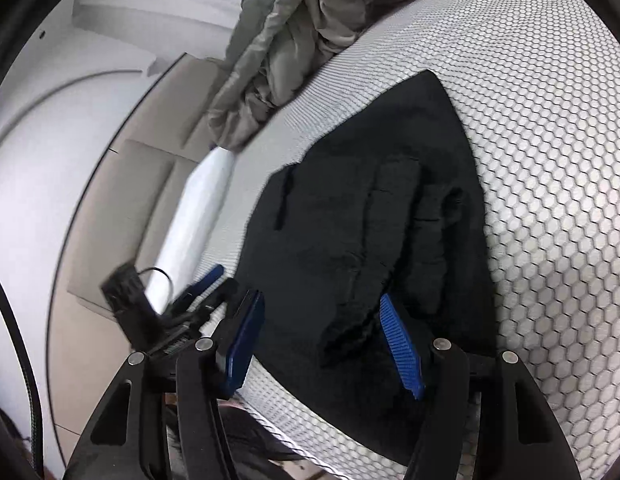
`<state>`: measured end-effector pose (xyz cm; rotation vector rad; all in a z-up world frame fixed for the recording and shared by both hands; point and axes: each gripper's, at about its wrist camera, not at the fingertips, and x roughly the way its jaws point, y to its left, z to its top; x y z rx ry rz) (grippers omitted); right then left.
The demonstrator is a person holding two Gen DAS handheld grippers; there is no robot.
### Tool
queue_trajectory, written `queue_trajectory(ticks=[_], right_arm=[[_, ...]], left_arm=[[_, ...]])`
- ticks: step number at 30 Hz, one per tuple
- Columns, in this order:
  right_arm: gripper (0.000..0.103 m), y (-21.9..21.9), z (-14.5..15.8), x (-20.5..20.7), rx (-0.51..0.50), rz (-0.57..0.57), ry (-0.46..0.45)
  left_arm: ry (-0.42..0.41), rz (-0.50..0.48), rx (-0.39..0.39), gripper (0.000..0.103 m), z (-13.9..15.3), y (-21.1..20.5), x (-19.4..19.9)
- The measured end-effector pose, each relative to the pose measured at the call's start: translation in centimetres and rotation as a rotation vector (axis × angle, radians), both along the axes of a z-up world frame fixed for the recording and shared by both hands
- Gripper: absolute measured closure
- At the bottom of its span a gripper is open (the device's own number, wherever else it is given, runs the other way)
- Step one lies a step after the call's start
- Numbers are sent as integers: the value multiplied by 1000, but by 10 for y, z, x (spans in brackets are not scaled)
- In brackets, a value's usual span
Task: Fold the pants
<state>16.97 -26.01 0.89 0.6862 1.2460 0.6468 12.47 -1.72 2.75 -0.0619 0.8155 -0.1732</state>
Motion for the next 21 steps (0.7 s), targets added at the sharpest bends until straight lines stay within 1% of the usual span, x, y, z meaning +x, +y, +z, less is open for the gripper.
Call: queue_trajectory(ticks=[3,6,8,9,13,15,17,21], right_arm=[[41,7,2,6,63,-16,9],[41,12,-4,8,6,-1,31],[41,13,-10,6,-7,5,66],[41,12,-11,4,-13,9,68],[41,16,-5,2,-11,8,30],[41,14,0,3,-32,-23,-2],[41,14,2,7,-10,-27,-8],[41,14,10,7,-16,-33,-39]], left_arm=[[-3,0,-2,19,1,-3,-1],[-6,-1,10,19,0,-4,-2],[-6,2,13,19,0,-3,-3],[-7,6,13,19,1,-4,-4],[-13,19,4,19,4,-1,-6],[-13,23,-2,19,5,-2,-7],[-17,23,-1,19,6,-1,-9],[-14,32,1,19,7,-1,-9]])
